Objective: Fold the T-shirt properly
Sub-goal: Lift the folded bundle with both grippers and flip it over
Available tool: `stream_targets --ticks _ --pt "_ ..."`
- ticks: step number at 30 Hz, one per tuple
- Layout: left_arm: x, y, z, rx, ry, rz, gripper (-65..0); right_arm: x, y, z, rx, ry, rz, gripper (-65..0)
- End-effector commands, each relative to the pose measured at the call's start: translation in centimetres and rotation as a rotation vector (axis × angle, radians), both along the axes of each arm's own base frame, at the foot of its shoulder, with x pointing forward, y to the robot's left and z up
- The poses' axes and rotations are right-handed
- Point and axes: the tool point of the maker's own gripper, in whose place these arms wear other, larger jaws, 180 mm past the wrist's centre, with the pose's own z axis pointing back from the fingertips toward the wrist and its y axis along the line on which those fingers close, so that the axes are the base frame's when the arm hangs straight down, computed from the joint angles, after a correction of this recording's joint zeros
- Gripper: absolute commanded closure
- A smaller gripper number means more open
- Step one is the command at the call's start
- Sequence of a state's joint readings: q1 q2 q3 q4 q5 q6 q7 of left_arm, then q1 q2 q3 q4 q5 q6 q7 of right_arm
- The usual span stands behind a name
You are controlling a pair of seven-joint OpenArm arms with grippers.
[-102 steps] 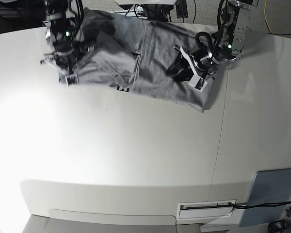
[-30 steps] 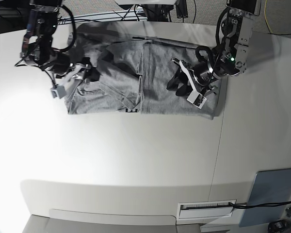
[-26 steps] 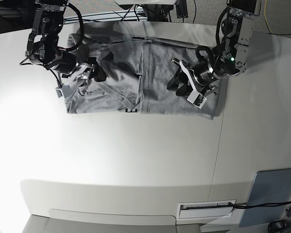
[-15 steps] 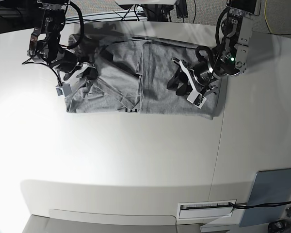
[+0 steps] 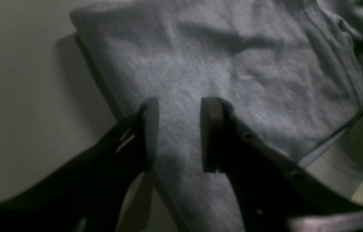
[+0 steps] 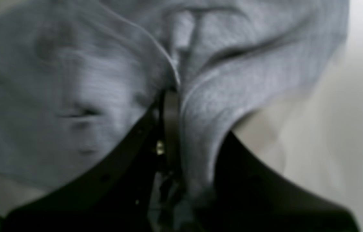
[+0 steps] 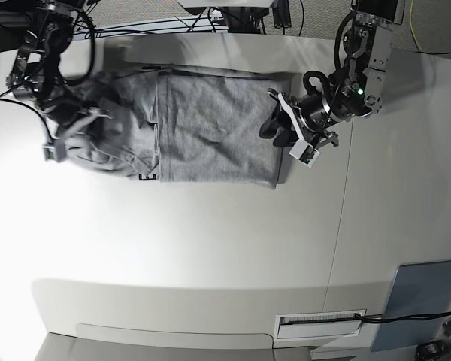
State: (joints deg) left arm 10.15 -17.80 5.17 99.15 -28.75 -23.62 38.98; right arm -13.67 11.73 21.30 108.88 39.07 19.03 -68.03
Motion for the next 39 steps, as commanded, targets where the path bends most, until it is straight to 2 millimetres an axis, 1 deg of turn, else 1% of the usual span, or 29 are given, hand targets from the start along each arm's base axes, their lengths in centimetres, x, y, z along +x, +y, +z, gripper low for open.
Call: stream_targets --ticks 1,4,7,9,13,16,19,21,24,26,27,30,32,36,39 --pt "0.6 -0.1 1.2 -0.018 -0.040 0.000 -21.0 0.9 1.3 1.5 0.014 -0.059 0.026 0.0" --pt "0.5 0.6 0.3 0.043 -0.035 0.002 -21.0 1.2 6.4 2.5 0.063 -0.102 0.116 0.0" --pt "0.2 1.9 -1.0 0.103 -0.023 0.061 -21.0 1.4 12.1 3.2 0.103 -0.146 0.216 0.0" --pt "-0.3 2.4 -1.8 0.125 -0.023 0.085 -21.0 1.7 15.4 3.7 0.117 -0.166 0.269 0.0" --pt "-1.7 2.6 -2.8 0.142 -0.015 0.084 -21.0 2.3 20.9 4.4 0.096 -0.202 0.330 0.0" --pt "-2.4 2.7 -3.1 0.144 -0.005 0.084 -21.0 2.2 23.8 5.0 0.077 -0.229 0.349 0.0" --pt "-2.6 2.7 -3.2 0.144 -0.001 0.083 -21.0 1.8 26.0 5.2 0.049 -0.248 0.388 0.0" --pt "-2.5 2.7 -3.2 0.144 -0.001 0.084 -21.0 1.6 26.9 4.6 0.028 -0.240 0.402 0.0" --pt "-2.5 2.7 -3.2 0.145 -0.001 0.084 -21.0 1.3 27.5 3.6 0.013 -0.224 0.419 0.0" --pt "-2.5 2.7 -3.2 0.144 -0.002 0.084 -21.0 1.2 27.6 3.5 0.025 -0.219 0.422 0.0" --pt "-2.5 2.7 -3.2 0.144 -0.003 0.084 -21.0 1.1 27.9 3.7 0.048 -0.217 0.426 -3.3" --pt "-2.5 2.6 -3.1 0.141 -0.006 0.085 -21.0 0.3 29.7 4.7 0.158 -0.232 0.483 -14.9" --pt "-2.5 2.6 -3.1 0.141 -0.006 0.085 -21.0 -0.5 31.1 5.7 0.238 -0.254 0.548 -19.1" --pt "-2.4 2.6 -2.9 0.140 -0.013 0.083 -21.0 -1.8 33.2 7.8 0.398 -0.285 0.634 -19.2" --pt "-2.2 2.4 -2.3 0.135 -0.030 0.081 -21.0 -2.2 33.9 9.3 0.488 -0.299 0.657 -19.2"
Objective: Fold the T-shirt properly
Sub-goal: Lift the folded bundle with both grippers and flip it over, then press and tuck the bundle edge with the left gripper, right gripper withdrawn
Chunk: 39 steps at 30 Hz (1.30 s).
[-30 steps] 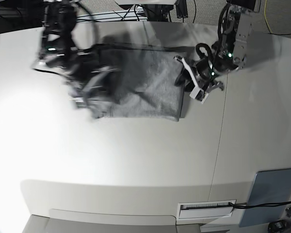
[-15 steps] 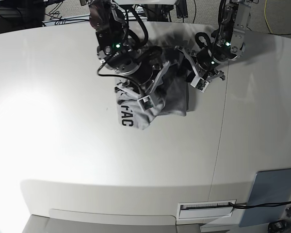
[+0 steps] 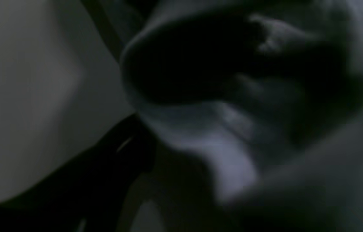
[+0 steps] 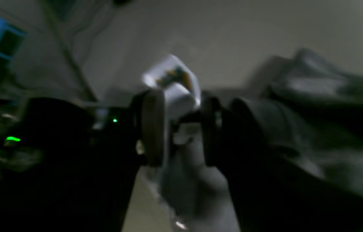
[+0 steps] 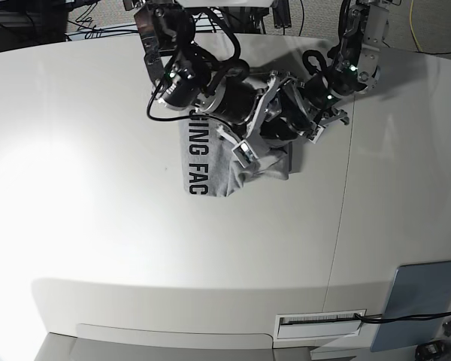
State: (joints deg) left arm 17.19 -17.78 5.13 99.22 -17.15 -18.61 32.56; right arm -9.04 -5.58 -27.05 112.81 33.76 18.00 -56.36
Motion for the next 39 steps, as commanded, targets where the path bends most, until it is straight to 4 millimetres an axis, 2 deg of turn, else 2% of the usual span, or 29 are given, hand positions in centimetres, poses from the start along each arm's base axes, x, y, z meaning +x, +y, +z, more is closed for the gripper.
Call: stream_targets --ticks 1,4,8,10,13,15,16,19,24,28,30,33,39 --pt "0.8 -0.1 1.4 -0.014 -0.047 -0.003 -21.0 0.3 0.5 2.2 0.070 -0.044 0.005 -19.2" --pt "1.4 0.5 2.4 -0.012 -0.079 0.013 -21.0 0.2 0.1 3.1 0.058 -0.071 0.007 -19.1" --pt "2.8 3.4 4.1 0.024 -0.124 0.084 -21.0 1.6 -2.2 5.1 -0.001 -0.181 -0.070 -19.1" --pt "3.5 5.3 5.2 0.054 -0.144 0.129 -21.0 2.7 -4.1 5.6 -0.056 -0.230 -0.134 -19.1" --pt "4.1 8.2 6.7 0.096 -0.173 0.199 -21.0 4.4 -7.5 4.9 -0.154 -0.253 -0.235 -19.1" --pt "4.4 9.3 7.7 0.080 -0.189 0.233 -21.0 5.2 -9.9 4.0 -0.220 -0.251 -0.293 -19.1" --pt "4.4 9.1 8.2 0.046 -0.190 0.232 -21.0 5.6 -11.2 3.5 -0.255 -0.249 -0.324 -19.1" --pt "3.3 5.9 9.1 -0.108 -0.161 0.108 -19.8 6.8 -15.9 2.4 -0.362 -0.230 -0.447 -19.1" --pt "0.1 -0.8 9.6 -0.267 -0.113 -0.158 -0.6 7.9 -24.8 1.6 -0.532 -0.204 -0.688 -19.1" --pt "-2.3 -5.6 9.1 -0.322 -0.063 -0.290 0.0 7.4 -30.1 1.7 -0.607 -0.183 -0.816 -19.1" --pt "-3.3 -7.7 8.7 -0.319 -0.055 -0.343 0.0 6.9 -31.8 1.6 -0.629 -0.170 -0.859 -19.1" --pt "-2.7 -9.3 8.0 -0.256 -0.083 -0.317 0.0 6.1 -33.5 1.2 -0.652 -0.146 -0.899 -19.1" --pt "-1.0 -10.7 6.4 -0.089 -0.128 -0.319 0.0 5.0 -33.9 0.3 -0.673 -0.109 -0.898 -19.1"
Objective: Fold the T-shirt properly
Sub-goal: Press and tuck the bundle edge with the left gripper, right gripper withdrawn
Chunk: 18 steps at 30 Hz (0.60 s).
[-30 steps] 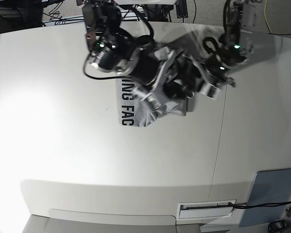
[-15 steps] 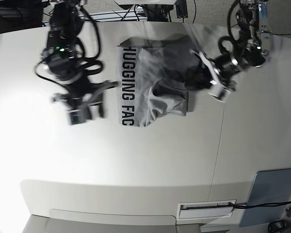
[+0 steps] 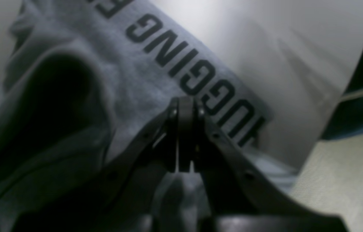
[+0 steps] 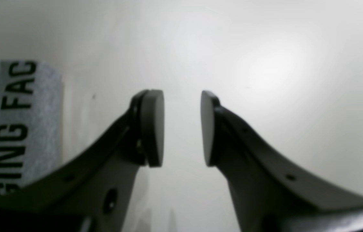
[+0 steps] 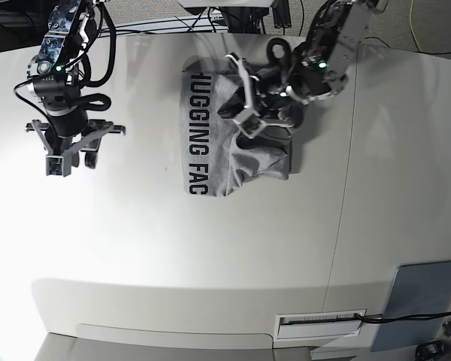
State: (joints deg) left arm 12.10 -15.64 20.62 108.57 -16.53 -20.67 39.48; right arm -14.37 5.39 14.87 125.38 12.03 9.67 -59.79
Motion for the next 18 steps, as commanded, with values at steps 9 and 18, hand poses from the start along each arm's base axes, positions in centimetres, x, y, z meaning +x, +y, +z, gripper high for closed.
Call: stream_targets --ticks 9,18 --pt "11.8 8.7 1.4 0.179 -0.214 0.403 0.0 -0.4 -0.1 0.2 -0.009 -0.007 0.003 -19.1" --pt "12.0 12.3 3.9 -0.061 -0.055 0.404 0.0 0.2 3.4 0.6 0.090 -0.047 0.133 -17.8"
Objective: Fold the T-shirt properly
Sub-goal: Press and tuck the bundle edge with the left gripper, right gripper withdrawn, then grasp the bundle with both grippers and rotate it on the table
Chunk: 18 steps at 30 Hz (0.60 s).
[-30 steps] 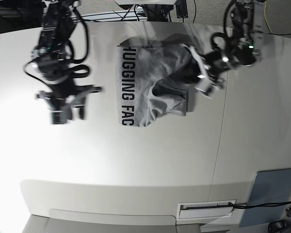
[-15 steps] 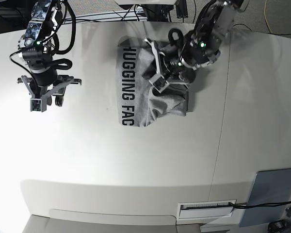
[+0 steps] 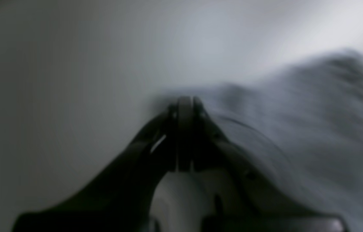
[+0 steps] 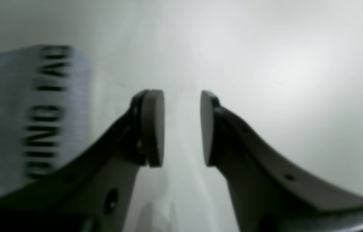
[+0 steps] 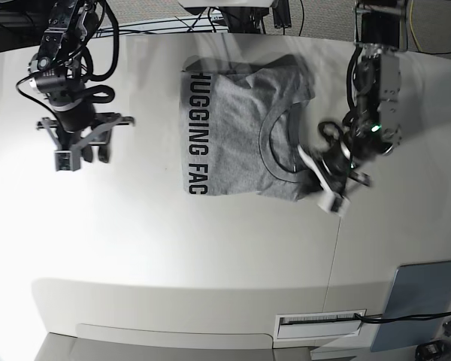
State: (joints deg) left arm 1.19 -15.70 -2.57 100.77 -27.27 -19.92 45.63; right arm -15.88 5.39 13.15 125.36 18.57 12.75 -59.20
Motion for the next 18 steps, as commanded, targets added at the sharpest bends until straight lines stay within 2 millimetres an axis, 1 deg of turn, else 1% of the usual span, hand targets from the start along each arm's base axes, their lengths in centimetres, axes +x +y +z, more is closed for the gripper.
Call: stream_targets --ticks 1,4,6,8,9,12,15,18 --pt "-0.7 -1.0 1.4 -0.065 -0.029 -0.061 0.0 0.7 1.1 1.2 0.007 -0.058 0.041 -15.7" --pt "-4.6 -3.0 1.0 -0.166 0.021 -0.183 0.0 1.2 4.1 1.4 0.010 -0.089 0.126 -7.4" --pt "-6.8 -3.5 0.3 -0.185 0.059 -0.202 0.0 1.9 5.9 1.7 -0.020 -0.119 0.178 -0.1" --pt "-8.8 -3.8 -0.5 -0.190 0.095 -0.210 0.0 2.8 7.2 1.5 -0.061 -0.127 0.218 0.0" --pt "-9.8 -3.8 -1.0 -0.192 0.114 -0.212 0.0 3.3 7.7 1.1 -0.075 -0.121 0.228 0.0" --pt "-12.5 -4.0 -2.2 -0.198 0.174 -0.215 0.0 5.3 8.9 -0.8 -0.095 -0.081 0.246 0.0" --pt "-14.7 -4.1 -3.3 -0.207 0.232 -0.209 0.0 7.6 9.7 -2.4 -0.112 -0.044 0.259 0.0" --pt "-16.6 -4.0 -4.2 -0.210 0.283 -0.204 0.0 9.7 9.5 -3.2 -0.127 -0.017 0.256 0.0"
